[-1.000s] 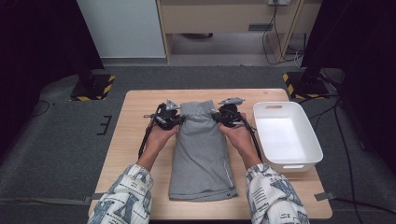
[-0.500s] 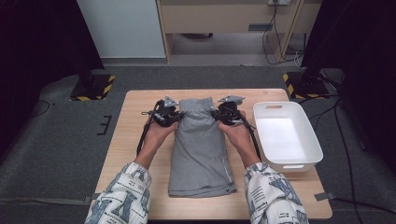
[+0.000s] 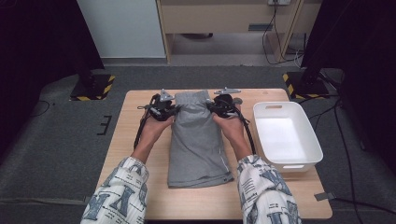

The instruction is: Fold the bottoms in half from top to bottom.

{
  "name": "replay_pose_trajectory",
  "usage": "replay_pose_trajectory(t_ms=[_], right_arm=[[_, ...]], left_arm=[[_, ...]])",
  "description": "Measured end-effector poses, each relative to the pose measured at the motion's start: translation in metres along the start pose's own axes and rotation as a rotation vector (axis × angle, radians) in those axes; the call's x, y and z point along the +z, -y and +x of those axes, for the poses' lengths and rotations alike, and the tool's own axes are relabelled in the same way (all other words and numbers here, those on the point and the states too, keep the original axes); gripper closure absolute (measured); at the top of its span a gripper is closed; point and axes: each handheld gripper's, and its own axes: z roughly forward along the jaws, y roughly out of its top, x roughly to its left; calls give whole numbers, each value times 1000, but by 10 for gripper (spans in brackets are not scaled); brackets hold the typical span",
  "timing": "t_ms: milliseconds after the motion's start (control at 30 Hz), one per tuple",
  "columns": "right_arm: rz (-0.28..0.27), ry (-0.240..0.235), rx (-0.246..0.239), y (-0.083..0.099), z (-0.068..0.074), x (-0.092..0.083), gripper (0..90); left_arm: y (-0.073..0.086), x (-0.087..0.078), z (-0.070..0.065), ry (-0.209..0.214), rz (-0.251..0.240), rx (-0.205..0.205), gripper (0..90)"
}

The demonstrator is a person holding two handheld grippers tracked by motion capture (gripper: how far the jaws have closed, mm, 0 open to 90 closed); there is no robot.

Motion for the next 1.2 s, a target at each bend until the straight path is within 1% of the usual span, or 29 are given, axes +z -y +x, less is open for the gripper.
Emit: replay_pose_trajectory(t_ms=[100, 167, 233, 333, 467, 500, 600, 667, 767, 933, 1067, 1100, 1200], right_arm=[[-15, 0, -9, -6, 3, 4, 839], [-27, 2, -11, -7, 3, 6, 839], [-30, 1, -19, -4, 2, 8, 839], [-33, 0, -22, 6, 0, 7, 839], [-45, -9, -27, 21, -1, 1, 838], [-46, -12, -26, 24, -2, -1, 838], [-48, -17, -27, 33, -1, -6, 838], [-51, -20, -25, 35, -1, -8, 838], [-59, -21, -26, 33, -1, -11, 837], [-62, -18, -40, 34, 0, -20, 837], [-58, -15, -56, 41, 3, -25, 836], [-59, -17, -57, 43, 4, -27, 836], [-55, -21, -81, 52, 8, -32, 836]], left_arm=[[-2, -1, 6, -10, -13, -8, 826], [-2, 0, 6, -11, -19, 2, 825], [2, 2, 4, -8, -11, 22, 826], [10, 5, -2, 7, -10, 19, 826], [17, 4, -10, 18, -20, 30, 825], [18, 4, -12, 24, -19, 28, 826], [19, 1, -17, 25, -27, 40, 826], [18, 1, -18, 23, -31, 42, 826], [16, 0, -18, 27, -40, 40, 826], [17, -5, -23, 41, -42, 58, 825], [21, -9, -29, 52, -50, 65, 825], [25, -12, -32, 54, -56, 70, 825], [33, -16, -38, 67, -59, 75, 823]])
